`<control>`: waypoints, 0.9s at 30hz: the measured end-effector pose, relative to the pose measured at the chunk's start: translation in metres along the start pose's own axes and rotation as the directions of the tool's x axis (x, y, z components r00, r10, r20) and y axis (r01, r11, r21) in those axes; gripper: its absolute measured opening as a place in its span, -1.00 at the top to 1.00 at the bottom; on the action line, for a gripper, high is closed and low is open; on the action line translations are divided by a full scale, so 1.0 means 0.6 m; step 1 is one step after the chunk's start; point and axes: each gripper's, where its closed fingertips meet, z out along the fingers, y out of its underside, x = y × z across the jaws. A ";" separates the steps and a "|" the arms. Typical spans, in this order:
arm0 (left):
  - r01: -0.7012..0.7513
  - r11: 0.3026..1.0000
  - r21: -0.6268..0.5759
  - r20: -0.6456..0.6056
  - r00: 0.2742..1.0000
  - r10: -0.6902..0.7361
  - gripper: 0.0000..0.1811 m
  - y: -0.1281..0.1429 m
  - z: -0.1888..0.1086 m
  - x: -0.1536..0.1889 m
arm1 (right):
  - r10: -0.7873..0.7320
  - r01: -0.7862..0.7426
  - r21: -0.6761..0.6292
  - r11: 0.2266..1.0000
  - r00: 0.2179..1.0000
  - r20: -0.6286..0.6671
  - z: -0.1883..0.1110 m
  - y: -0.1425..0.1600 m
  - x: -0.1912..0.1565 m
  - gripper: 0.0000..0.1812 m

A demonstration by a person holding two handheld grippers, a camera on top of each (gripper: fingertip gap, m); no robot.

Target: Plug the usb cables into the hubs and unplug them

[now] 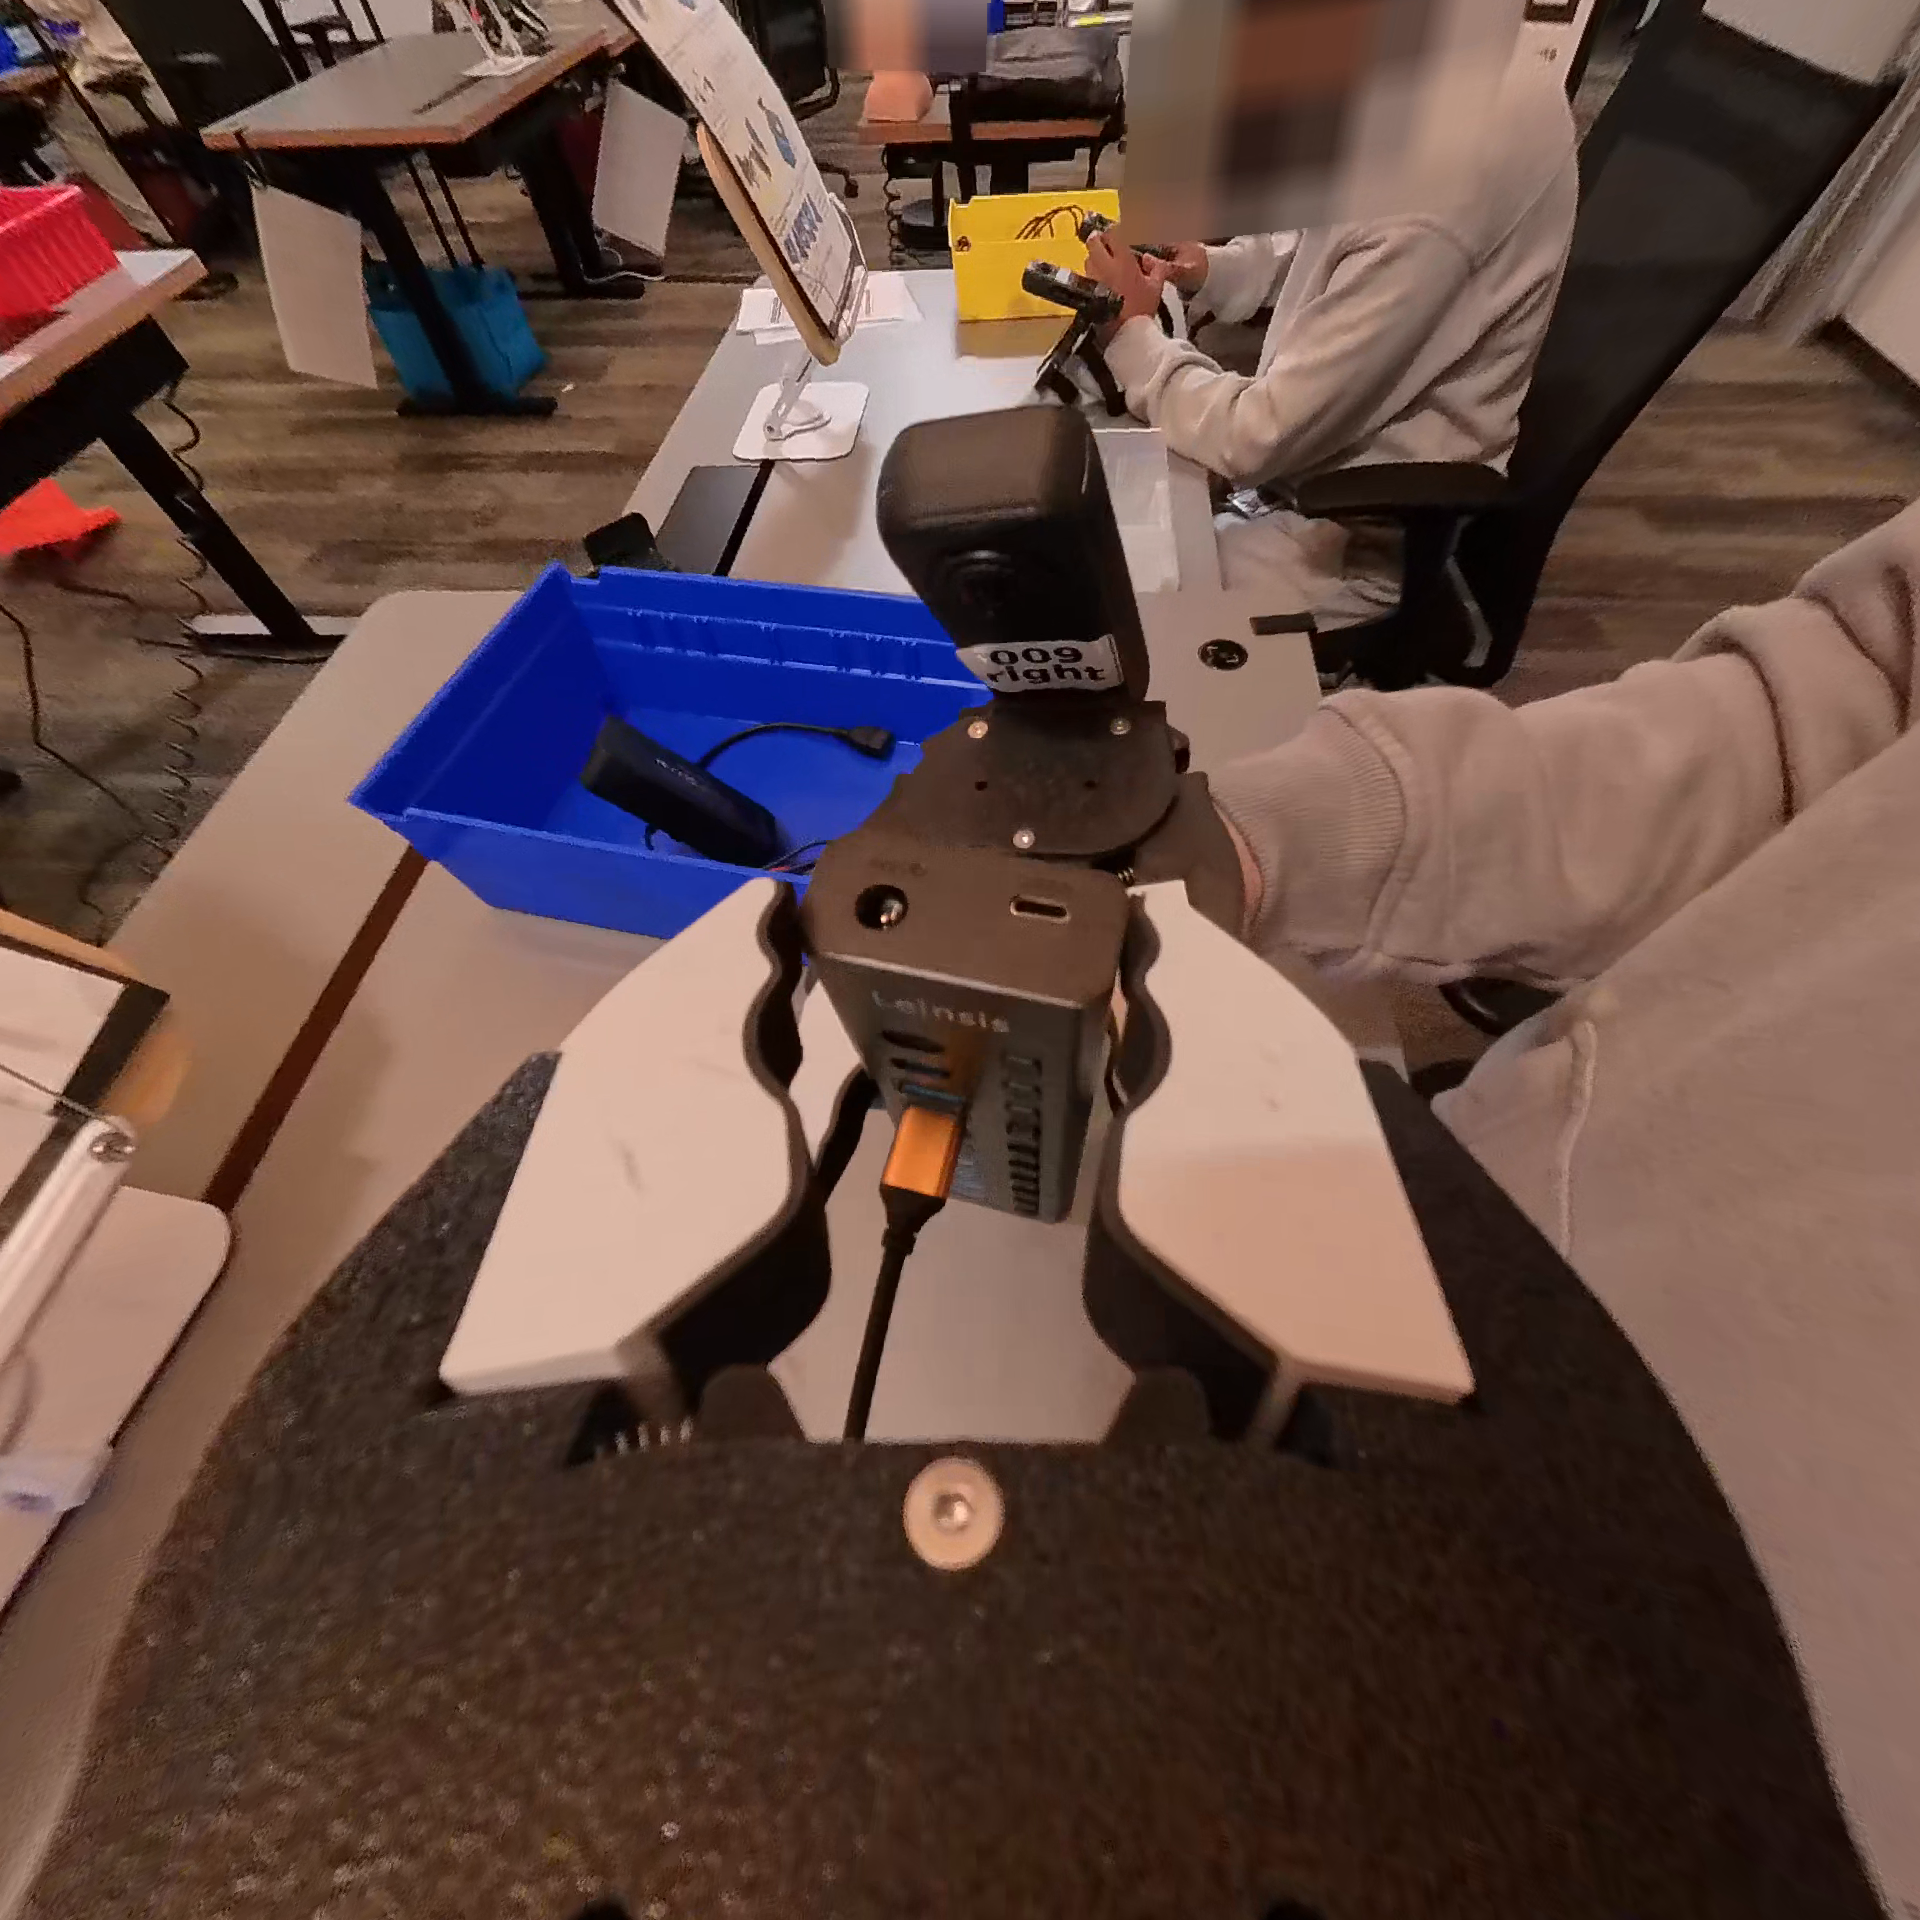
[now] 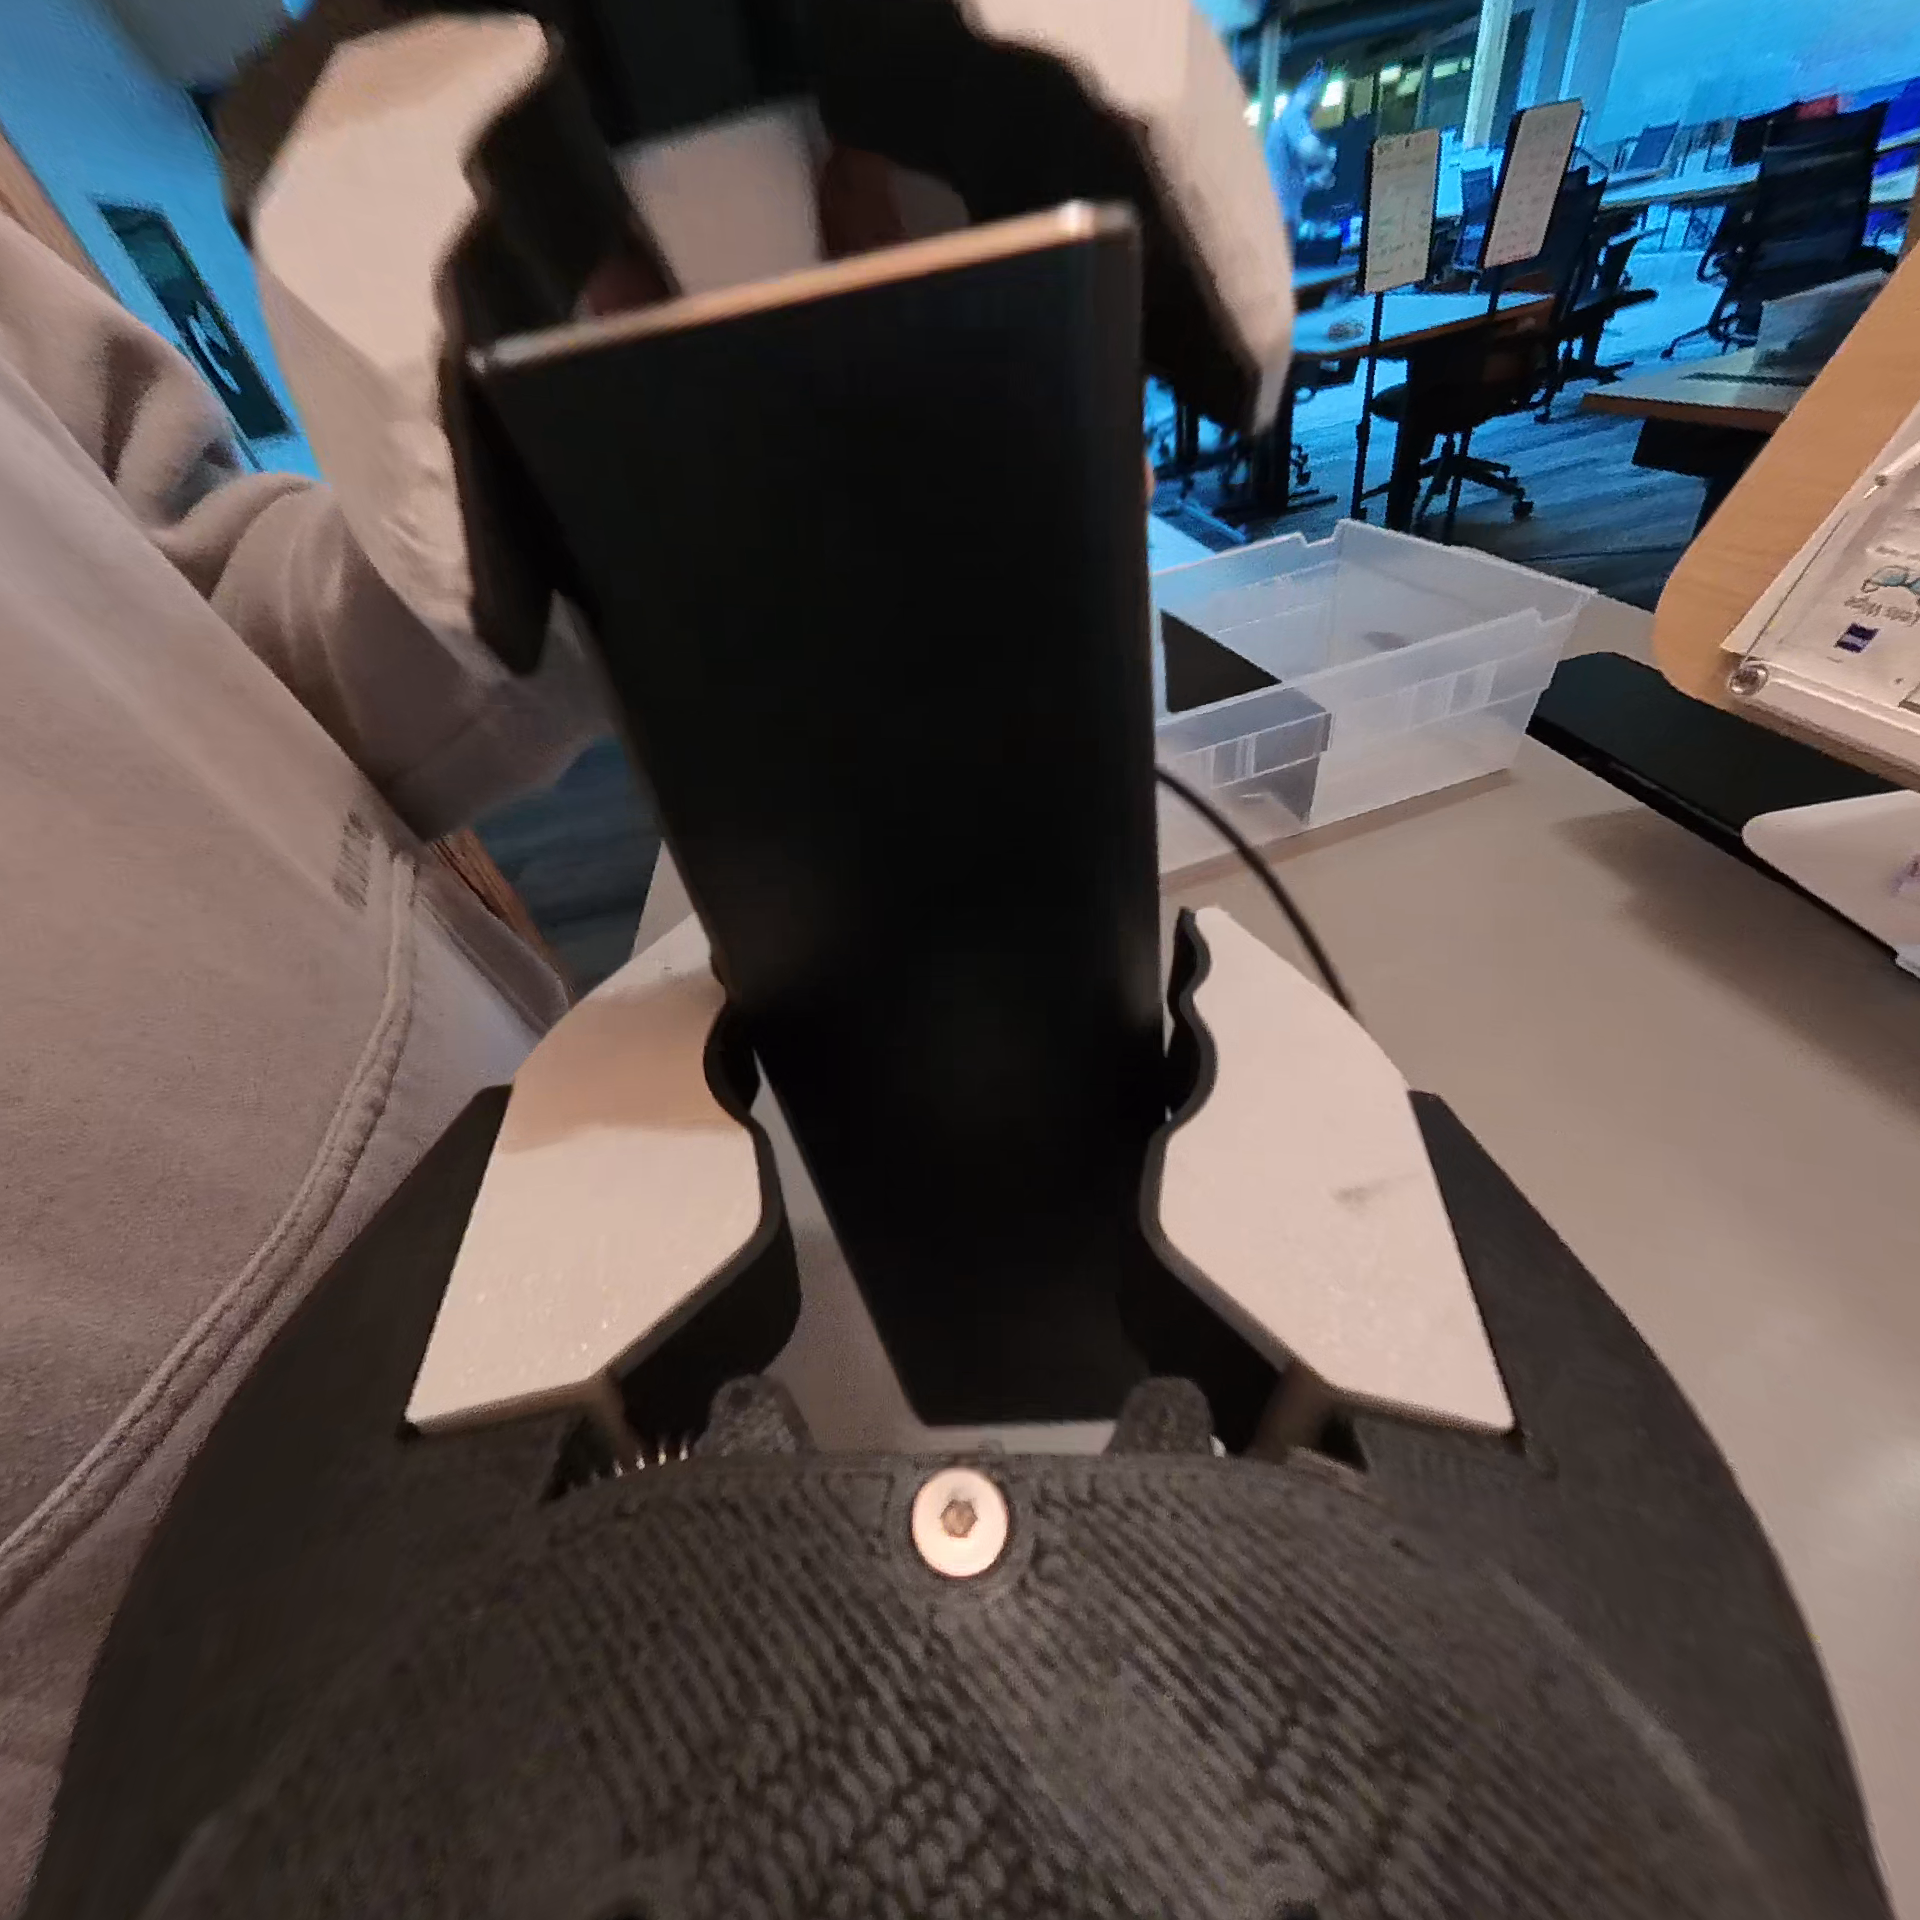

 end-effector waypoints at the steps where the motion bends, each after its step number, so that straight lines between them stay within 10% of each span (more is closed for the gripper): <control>1: -0.010 1.000 -0.001 0.005 1.000 0.010 0.36 -0.004 -0.002 -0.001 | -0.005 0.005 -0.019 1.000 1.000 -0.007 0.002 0.002 0.000 0.11; 20: 0.040 0.995 0.091 0.018 0.999 -0.042 0.26 -0.021 -0.024 -0.009 | -0.037 0.030 -0.074 0.997 0.995 -0.088 0.023 0.016 0.008 0.20; 27: 0.070 0.997 0.035 0.303 0.950 -0.078 0.30 0.062 -0.183 -0.103 | 0.033 -0.030 0.018 0.999 0.990 -0.138 -0.028 0.005 0.026 0.19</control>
